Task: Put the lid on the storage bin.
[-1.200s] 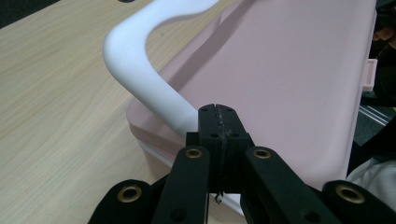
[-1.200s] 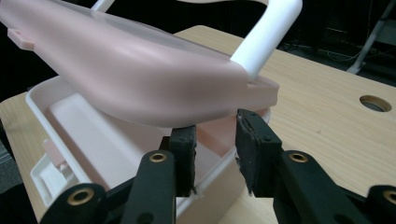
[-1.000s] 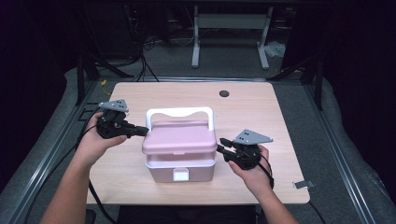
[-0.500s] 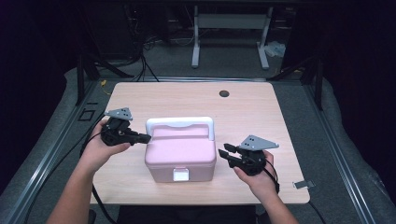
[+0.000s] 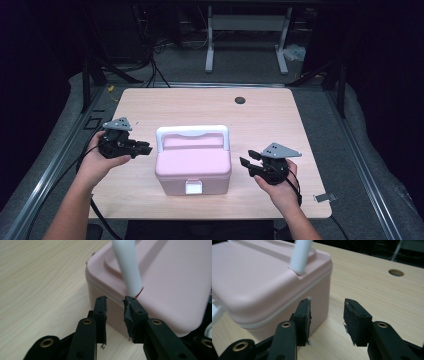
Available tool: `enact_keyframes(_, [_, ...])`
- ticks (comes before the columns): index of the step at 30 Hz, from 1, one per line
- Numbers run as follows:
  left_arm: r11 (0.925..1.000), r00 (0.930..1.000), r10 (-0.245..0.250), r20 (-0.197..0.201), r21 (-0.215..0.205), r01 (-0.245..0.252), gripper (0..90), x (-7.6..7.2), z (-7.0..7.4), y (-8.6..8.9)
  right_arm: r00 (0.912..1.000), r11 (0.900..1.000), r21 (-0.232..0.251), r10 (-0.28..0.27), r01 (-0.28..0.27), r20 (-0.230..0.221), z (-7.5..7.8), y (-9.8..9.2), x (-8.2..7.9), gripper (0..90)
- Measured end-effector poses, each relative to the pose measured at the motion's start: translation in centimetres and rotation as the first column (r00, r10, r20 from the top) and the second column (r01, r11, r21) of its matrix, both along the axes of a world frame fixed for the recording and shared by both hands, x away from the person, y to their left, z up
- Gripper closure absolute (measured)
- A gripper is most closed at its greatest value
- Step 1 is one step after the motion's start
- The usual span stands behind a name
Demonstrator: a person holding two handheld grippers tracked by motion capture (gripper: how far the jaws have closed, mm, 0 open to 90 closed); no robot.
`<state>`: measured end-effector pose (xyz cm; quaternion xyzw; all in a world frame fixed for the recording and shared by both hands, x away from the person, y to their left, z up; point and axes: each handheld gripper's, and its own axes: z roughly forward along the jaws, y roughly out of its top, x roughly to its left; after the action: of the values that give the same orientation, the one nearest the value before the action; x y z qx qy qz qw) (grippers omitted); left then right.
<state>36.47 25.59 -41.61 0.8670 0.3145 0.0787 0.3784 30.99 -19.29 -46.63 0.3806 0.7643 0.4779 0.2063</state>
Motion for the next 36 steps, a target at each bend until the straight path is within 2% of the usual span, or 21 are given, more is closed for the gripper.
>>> enact_keyframes(3, [0.9994, 0.9994, 0.033, 0.003, 0.014, -0.033, 65.5, 0.1, -1.1, 0.9, 0.9995, 1.0, -0.012, -0.023, 0.023, -0.021, -0.6, -0.6, 0.5, 56.3])
enact_keyframes(6, [0.9976, 0.9976, 0.069, 0.0, 0.01, -0.069, 59.3, 0.3, -2.3, 1.9, 0.9975, 0.998, -0.022, -0.057, 0.056, -0.042, -1.3, -1.1, 0.9, 54.5])
enact_keyframes(14, [0.9928, 0.9928, 0.119, -0.016, -0.014, -0.119, 50.5, 0.3, -5.3, 3.3, 0.9935, 0.996, -0.039, -0.082, 0.079, -0.079, -2.4, -1.7, 1.6, 49.9])
enact_keyframes(19, [0.9954, 0.9938, 0.096, -0.056, 0.006, -0.096, 46.6, 0.1, -7.6, 3.2, 0.9917, 0.993, -0.067, -0.099, 0.094, -0.082, -3.2, -1.6, 2.0, 47.1])
enact_keyframes(22, [0.9958, 0.9941, 0.091, -0.059, 0.002, -0.091, 46.5, -0.1, -8.6, 3.2, 0.9904, 0.992, -0.084, -0.103, 0.096, -0.091, -3.8, -1.6, 2.1, 46.8])
enact_keyframes(24, [0.9946, 0.9937, 0.104, -0.042, -0.003, -0.104, 46.3, -0.1, -9.1, 3.3, 0.9889, 0.99, -0.092, -0.113, 0.105, -0.096, -4.4, -1.6, 2.2, 46.5])
enact_keyframes(28, [0.9942, 0.9928, 0.108, -0.052, 0.001, -0.108, 44.9, 0.0, -9.9, 3.5, 0.9884, 0.99, -0.102, -0.106, 0.095, -0.109, -5.2, -1.5, 2.3, 46.3])
enact_keyframes(30, [0.9932, 0.9913, 0.117, -0.061, 0.008, -0.117, 44.7, -0.1, -10.3, 3.4, 0.9892, 0.989, -0.117, -0.106, 0.094, -0.101, -5.4, -1.4, 2.3, 46.0])
enact_keyframes(33, [0.9934, 0.9925, 0.114, -0.045, 0.023, -0.113, 44.5, 0.0, -10.7, 3.3, 0.9893, 0.986, -0.134, -0.108, 0.094, -0.099, -5.7, -1.3, 2.3, 45.7])
enact_keyframes(36, [0.9938, 0.9923, 0.109, -0.06, 0.03, -0.107, 44.0, 0.1, -11.1, 3.3, 0.9881, 0.983, -0.147, -0.125, 0.111, -0.09, -5.9, -1.4, 2.5, 44.3])
